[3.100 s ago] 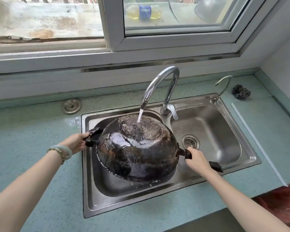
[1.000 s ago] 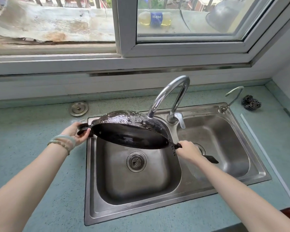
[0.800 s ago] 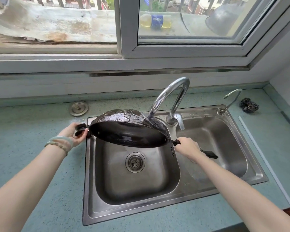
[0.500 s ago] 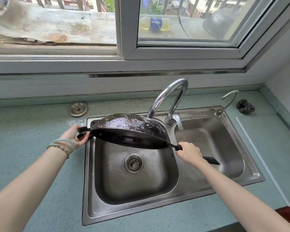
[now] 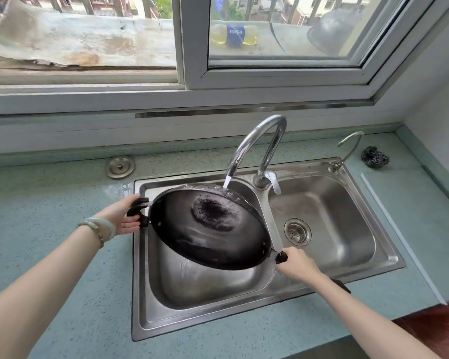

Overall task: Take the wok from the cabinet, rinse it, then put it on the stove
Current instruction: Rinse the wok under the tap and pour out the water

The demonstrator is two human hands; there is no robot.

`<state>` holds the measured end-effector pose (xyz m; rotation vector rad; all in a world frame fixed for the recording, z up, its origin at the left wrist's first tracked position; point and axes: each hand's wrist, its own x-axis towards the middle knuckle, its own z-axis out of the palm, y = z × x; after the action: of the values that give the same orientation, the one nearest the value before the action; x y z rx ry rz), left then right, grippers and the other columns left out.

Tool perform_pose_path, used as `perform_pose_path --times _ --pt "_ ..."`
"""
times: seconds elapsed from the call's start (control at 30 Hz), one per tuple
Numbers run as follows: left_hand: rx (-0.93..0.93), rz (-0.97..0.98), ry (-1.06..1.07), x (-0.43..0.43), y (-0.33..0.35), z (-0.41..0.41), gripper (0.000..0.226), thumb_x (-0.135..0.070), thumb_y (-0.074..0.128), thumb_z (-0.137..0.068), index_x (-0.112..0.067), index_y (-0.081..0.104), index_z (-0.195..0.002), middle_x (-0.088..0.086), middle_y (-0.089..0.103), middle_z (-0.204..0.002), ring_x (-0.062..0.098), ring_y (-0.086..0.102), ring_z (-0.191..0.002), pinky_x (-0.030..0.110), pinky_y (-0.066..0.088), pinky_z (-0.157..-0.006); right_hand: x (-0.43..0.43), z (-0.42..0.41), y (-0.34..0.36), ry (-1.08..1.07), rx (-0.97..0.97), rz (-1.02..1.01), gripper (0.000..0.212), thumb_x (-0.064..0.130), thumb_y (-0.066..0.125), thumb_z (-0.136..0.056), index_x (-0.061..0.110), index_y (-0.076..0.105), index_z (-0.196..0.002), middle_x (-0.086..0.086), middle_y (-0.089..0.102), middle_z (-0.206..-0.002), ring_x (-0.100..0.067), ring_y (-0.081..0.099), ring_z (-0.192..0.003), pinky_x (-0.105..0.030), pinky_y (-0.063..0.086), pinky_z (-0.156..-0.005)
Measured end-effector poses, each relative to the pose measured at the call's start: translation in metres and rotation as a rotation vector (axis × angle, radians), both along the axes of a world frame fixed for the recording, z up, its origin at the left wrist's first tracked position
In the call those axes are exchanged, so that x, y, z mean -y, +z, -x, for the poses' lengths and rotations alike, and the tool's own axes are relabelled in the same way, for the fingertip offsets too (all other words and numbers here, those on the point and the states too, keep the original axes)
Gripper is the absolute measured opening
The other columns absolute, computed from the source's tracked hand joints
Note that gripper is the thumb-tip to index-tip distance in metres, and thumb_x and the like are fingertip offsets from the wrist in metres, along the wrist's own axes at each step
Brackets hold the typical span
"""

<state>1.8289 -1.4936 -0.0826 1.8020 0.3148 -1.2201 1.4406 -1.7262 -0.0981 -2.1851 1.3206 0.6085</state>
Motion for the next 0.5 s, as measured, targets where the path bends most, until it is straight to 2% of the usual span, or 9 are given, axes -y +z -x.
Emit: perform_pose_path --times 0.03,0.1,0.13,0.17,0.27,0.37,0.4,0.43,0.5 --pt "0.026 -0.012 -0.099 0.000 0.002 -0.002 0.060 -0.061 0.062 -0.078 -0.024 0.047 -0.123 0.014 0.060 -0.106 0.027 0.062 -0.101 0.036 0.054 -0.081 0.000 0.002 0.001 -0.005 -0.003 -0.030 0.012 0.030 0.053 -0.061 0.022 0.058 -0.069 -0.002 0.068 -0.081 -0.028 0.063 -0.078 -0.031 0.051 -0.066" --pt "0.096 -0.041 -0.319 -0.002 0.006 -0.011 0.068 -0.069 0.067 -0.067 -0.029 0.051 -0.120 0.008 0.061 -0.100 0.022 0.063 -0.088 0.035 0.056 -0.079 -0.001 0.005 0.003 -0.036 0.022 -0.110 0.013 0.026 0.056 -0.061 0.016 0.061 -0.068 -0.003 0.067 -0.072 -0.023 0.061 -0.058 -0.025 0.047 -0.048" --pt "0.137 -0.056 -0.417 -0.004 0.007 -0.016 0.069 -0.070 0.070 -0.063 -0.031 0.053 -0.117 0.004 0.059 -0.094 0.019 0.060 -0.082 0.035 0.057 -0.077 0.000 0.007 0.004 -0.049 0.042 -0.153 0.011 0.023 0.057 -0.061 0.014 0.061 -0.067 -0.004 0.065 -0.065 -0.020 0.054 -0.046 -0.022 0.042 -0.040" --pt "0.183 -0.074 -0.488 -0.005 0.007 -0.021 0.068 -0.068 0.072 -0.062 -0.032 0.055 -0.116 0.001 0.057 -0.096 0.018 0.057 -0.083 0.034 0.057 -0.075 0.001 0.008 0.006 -0.057 0.060 -0.202 0.007 0.020 0.057 -0.061 0.014 0.059 -0.064 -0.005 0.060 -0.059 -0.018 0.048 -0.039 -0.021 0.038 -0.037" --pt "0.377 -0.117 -0.574 0.001 -0.003 -0.029 0.049 -0.049 0.074 -0.075 -0.030 0.056 -0.116 0.001 0.057 -0.115 0.018 0.054 -0.100 0.031 0.049 -0.074 0.007 0.007 0.016 -0.063 0.093 -0.365 0.005 0.014 0.055 -0.058 0.014 0.052 -0.054 -0.008 0.048 -0.048 -0.018 0.037 -0.035 -0.020 0.030 -0.038" --pt "0.527 -0.062 -0.514 0.013 -0.019 -0.030 0.028 -0.030 0.068 -0.085 -0.019 0.060 -0.110 0.011 0.059 -0.113 0.025 0.055 -0.106 0.041 0.044 -0.095 0.013 0.004 0.024 -0.032 0.039 -0.469 0.010 0.012 0.053 -0.061 0.012 0.049 -0.052 -0.006 0.044 -0.046 -0.017 0.036 -0.035 -0.020 0.030 -0.038" --pt "0.514 -0.029 -0.453 0.016 -0.022 -0.029 0.025 -0.023 0.066 -0.087 -0.012 0.061 -0.109 0.013 0.060 -0.110 0.026 0.057 -0.102 0.040 0.046 -0.093 0.014 0.002 0.025 -0.024 0.014 -0.494 0.009 0.012 0.053 -0.062 0.011 0.049 -0.054 -0.006 0.045 -0.047 -0.017 0.037 -0.035 -0.020 0.031 -0.039" --pt "0.493 -0.002 -0.393 0.018 -0.025 -0.028 0.023 -0.017 0.066 -0.087 -0.007 0.061 -0.107 0.015 0.061 -0.106 0.025 0.060 -0.093 0.035 0.051 -0.085 0.015 0.001 0.026 -0.017 -0.004 -0.518 0.008 0.011 0.053 -0.062 0.011 0.050 -0.055 -0.006 0.045 -0.047 -0.017 0.038 -0.035 -0.019 0.031 -0.039" --pt "0.504 -0.001 -0.331 0.022 -0.029 -0.028 0.019 -0.010 0.065 -0.087 -0.001 0.062 -0.104 0.016 0.063 -0.094 0.021 0.061 -0.075 0.020 0.056 -0.061 0.016 -0.001 0.026 -0.001 -0.013 -0.571 0.008 0.011 0.054 -0.062 0.011 0.050 -0.056 -0.005 0.047 -0.046 -0.017 0.040 -0.035 -0.019 0.032 -0.038"
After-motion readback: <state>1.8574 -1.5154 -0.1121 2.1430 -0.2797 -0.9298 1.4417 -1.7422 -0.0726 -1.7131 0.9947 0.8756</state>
